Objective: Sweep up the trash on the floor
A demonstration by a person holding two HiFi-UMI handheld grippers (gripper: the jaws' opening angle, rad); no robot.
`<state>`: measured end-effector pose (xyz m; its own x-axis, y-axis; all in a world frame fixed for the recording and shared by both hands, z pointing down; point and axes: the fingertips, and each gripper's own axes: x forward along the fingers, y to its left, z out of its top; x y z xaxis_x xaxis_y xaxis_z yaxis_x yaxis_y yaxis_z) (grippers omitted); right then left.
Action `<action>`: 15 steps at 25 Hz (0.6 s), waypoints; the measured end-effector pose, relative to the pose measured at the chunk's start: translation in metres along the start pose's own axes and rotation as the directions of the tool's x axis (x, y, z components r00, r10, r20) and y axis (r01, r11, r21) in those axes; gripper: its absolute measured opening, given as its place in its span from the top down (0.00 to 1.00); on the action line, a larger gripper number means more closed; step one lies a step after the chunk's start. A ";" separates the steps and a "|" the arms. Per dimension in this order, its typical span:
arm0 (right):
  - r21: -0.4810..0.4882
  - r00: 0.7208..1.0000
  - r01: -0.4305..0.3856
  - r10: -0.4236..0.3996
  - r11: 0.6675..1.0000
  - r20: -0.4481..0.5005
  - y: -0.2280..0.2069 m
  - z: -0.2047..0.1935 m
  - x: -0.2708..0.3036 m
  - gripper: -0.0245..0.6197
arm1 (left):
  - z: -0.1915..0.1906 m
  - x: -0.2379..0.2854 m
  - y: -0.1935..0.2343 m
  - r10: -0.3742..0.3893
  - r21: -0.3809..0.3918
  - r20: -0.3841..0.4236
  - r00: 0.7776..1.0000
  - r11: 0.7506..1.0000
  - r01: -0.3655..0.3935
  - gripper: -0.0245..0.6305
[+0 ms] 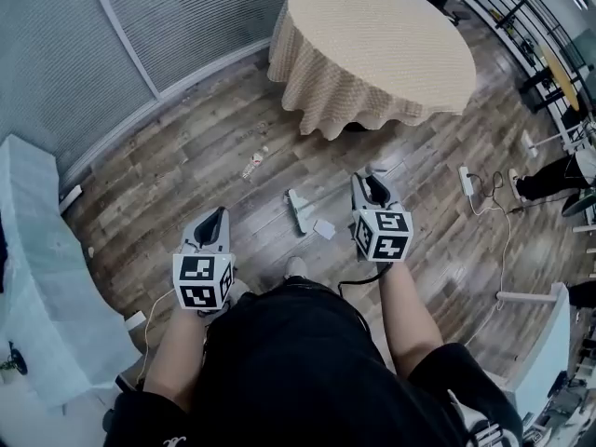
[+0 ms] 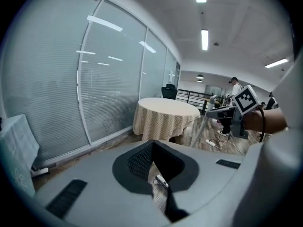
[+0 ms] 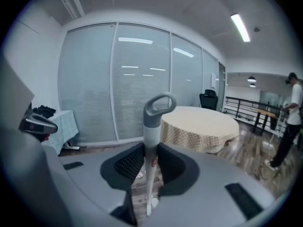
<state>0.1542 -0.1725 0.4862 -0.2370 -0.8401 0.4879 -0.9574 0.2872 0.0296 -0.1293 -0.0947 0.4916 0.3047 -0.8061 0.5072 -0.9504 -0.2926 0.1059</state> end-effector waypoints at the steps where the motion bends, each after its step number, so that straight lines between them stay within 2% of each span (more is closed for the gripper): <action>1: 0.024 1.000 0.023 -0.023 0.999 -0.008 -0.006 -0.002 -0.005 0.81 | 0.002 0.003 -0.003 -0.004 0.012 0.006 1.000 1.000 0.004 0.97; 6: 0.100 0.987 0.162 -0.162 0.982 -0.010 -0.045 -0.015 -0.038 0.81 | 0.014 0.011 -0.023 -0.046 0.047 0.041 0.998 0.998 0.044 0.97; 11: 0.147 0.951 0.308 -0.304 0.940 -0.051 -0.084 -0.042 -0.063 0.81 | 0.021 0.023 -0.037 -0.099 0.081 0.039 0.994 0.992 0.095 0.97; 15: 0.145 0.923 0.384 -0.378 0.912 -0.071 -0.107 -0.057 -0.080 0.81 | 0.022 0.026 -0.042 -0.117 0.097 0.023 0.993 0.989 0.114 0.97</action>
<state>0.2845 -0.1103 0.4936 0.1548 -0.8517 0.5007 -0.9879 -0.1277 0.0882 -0.0798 -0.1145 0.4810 0.4152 -0.7782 0.4712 -0.8988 -0.4310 0.0801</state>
